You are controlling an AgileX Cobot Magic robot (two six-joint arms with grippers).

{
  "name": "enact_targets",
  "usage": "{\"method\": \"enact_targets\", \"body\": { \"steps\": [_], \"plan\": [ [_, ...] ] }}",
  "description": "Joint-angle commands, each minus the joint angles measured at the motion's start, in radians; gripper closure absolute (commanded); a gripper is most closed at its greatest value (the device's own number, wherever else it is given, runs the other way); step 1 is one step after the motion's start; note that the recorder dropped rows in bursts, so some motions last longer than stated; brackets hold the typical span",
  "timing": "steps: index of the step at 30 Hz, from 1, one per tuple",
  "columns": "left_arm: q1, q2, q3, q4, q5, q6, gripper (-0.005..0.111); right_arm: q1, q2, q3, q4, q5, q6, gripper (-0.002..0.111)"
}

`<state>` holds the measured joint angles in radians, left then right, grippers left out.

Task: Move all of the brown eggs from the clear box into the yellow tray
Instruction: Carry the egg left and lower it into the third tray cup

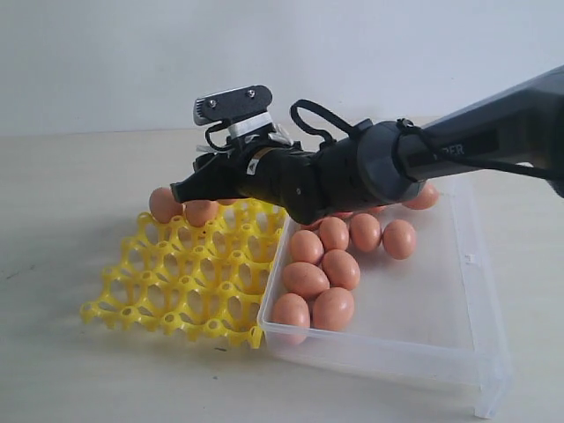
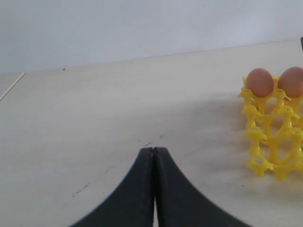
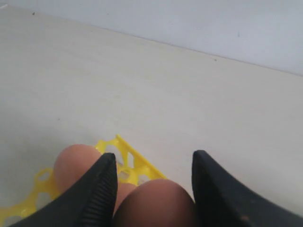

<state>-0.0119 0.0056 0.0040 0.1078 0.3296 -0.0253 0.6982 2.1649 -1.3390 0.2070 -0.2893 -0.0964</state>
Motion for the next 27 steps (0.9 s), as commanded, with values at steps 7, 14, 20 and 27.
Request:
{"method": "enact_targets", "body": {
  "steps": [7,14,20,27],
  "plan": [
    [0.001,-0.006,-0.004,-0.007,-0.014,-0.004,0.107,-0.02,0.058,-0.006,-0.03,-0.068,-0.009,0.108],
    [0.001,-0.006,-0.004,-0.007,-0.014,-0.004,0.107,-0.02,0.075,-0.006,-0.03,-0.081,-0.009,0.108],
    [0.001,-0.006,-0.004,-0.007,-0.014,-0.004,0.107,-0.02,0.077,-0.006,-0.028,-0.077,-0.009,0.102],
    [0.001,-0.006,-0.004,-0.007,-0.014,-0.004,0.107,-0.02,0.079,-0.006,-0.028,-0.073,-0.009,0.077]
  ]
}}
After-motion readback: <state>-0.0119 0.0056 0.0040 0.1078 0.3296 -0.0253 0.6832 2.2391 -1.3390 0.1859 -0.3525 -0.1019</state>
